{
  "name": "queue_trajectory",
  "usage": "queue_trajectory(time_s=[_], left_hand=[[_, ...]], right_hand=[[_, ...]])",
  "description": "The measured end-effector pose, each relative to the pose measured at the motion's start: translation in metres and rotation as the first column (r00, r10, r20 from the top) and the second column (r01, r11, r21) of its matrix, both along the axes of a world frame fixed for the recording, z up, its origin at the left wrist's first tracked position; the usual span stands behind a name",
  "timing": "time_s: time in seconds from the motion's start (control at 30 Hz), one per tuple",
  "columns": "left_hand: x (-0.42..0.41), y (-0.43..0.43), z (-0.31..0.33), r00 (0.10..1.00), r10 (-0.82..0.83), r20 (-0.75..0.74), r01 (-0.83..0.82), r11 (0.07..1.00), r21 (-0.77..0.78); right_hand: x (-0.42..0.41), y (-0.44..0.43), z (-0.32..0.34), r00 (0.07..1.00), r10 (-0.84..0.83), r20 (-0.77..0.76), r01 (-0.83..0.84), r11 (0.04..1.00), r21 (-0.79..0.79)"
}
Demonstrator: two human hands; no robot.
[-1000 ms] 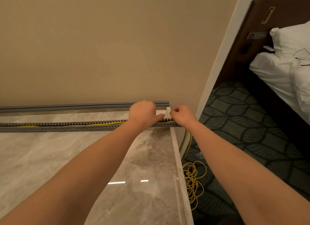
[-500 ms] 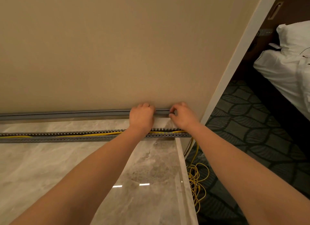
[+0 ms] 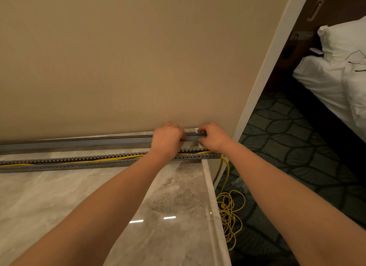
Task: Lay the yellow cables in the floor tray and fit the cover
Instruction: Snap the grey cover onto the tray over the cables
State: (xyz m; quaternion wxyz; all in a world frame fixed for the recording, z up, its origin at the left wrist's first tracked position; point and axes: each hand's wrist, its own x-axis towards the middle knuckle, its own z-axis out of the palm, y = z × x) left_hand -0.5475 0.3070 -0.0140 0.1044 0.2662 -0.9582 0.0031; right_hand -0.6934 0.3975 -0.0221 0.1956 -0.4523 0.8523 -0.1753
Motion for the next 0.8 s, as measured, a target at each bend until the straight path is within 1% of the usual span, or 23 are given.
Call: queue_trajectory(time_s=[0.07, 0.17, 0.23, 0.3, 0.43, 0.53, 0.67, 0.8], left_hand=[[0.000, 0.006, 0.002, 0.998, -0.053, -0.022, 0.054, 0.998, 0.038], [-0.004, 0.016, 0.004, 0.991, -0.121, -0.061, 0.126, 0.988, 0.088], [-0.006, 0.021, 0.005, 0.991, -0.115, -0.067, 0.123, 0.984, 0.131], [-0.008, 0.023, 0.006, 0.995, -0.100, -0.029, 0.103, 0.983, 0.154], [-0.009, 0.033, 0.009, 0.994, -0.100, 0.036, 0.096, 0.992, 0.084], [-0.010, 0.037, 0.007, 0.994, -0.098, 0.039, 0.097, 0.995, 0.036], [-0.009, 0.037, 0.006, 0.995, -0.102, 0.016, 0.101, 0.992, 0.070], [-0.007, 0.039, 0.007, 0.994, -0.105, 0.044, 0.101, 0.992, 0.076]], right_hand=[[-0.001, 0.006, 0.006, 0.999, -0.039, 0.013, 0.039, 0.999, -0.036], [-0.002, 0.019, 0.014, 0.997, -0.065, 0.043, 0.067, 0.997, -0.049], [-0.003, 0.028, 0.017, 0.995, -0.069, 0.078, 0.073, 0.995, -0.061], [-0.005, 0.037, 0.020, 0.993, -0.069, 0.097, 0.077, 0.994, -0.083], [-0.010, 0.052, 0.021, 0.997, -0.052, 0.063, 0.057, 0.995, -0.077], [-0.011, 0.060, 0.020, 0.993, -0.040, 0.112, 0.050, 0.995, -0.088], [-0.009, 0.065, 0.022, 0.984, -0.015, 0.175, 0.027, 0.997, -0.070], [-0.004, 0.069, 0.024, 0.983, 0.020, 0.180, -0.012, 0.999, -0.043]])
